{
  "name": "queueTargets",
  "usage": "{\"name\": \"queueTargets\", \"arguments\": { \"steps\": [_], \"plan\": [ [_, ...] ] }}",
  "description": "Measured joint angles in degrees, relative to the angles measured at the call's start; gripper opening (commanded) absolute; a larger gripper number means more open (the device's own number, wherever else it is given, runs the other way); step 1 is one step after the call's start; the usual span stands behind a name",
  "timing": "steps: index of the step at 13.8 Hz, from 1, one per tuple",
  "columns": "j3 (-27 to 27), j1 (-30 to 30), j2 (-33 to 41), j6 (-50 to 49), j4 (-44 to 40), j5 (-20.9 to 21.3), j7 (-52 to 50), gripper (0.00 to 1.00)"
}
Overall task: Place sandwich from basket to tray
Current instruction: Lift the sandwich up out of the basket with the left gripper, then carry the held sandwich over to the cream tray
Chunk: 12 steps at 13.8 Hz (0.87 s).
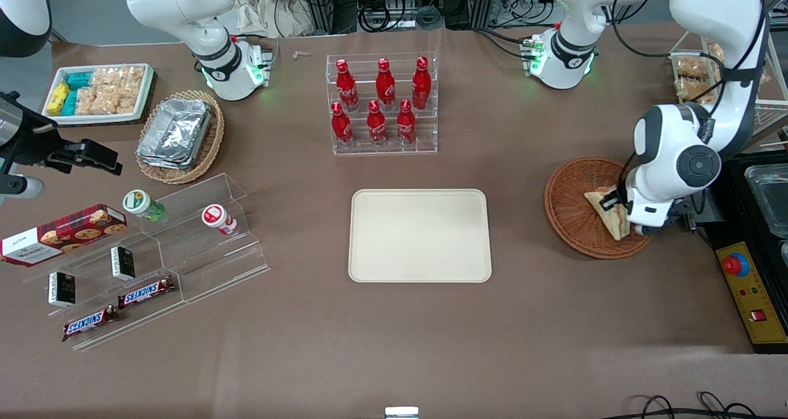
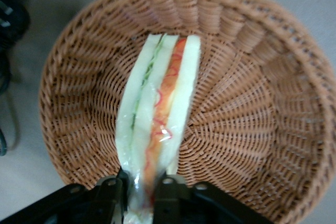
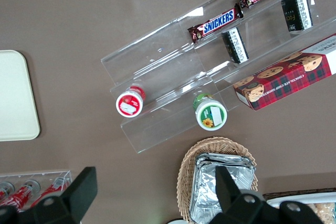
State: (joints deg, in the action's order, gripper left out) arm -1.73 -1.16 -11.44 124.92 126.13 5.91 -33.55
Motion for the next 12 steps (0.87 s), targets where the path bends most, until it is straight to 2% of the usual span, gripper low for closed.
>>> {"name": "queueTargets", "arguments": {
  "steps": [6, 9, 12],
  "plan": [
    [1.45, -0.19, 0.75, -24.25, -21.62, 0.0, 0.02, 0.14],
    [4.0, -0.27, 0.91, -29.98, -30.56, 0.0, 0.83, 0.14],
    [6.52, -0.31, 0.71, -34.74, -36.66, 0.01, 3.44, 0.05]
  ]
}}
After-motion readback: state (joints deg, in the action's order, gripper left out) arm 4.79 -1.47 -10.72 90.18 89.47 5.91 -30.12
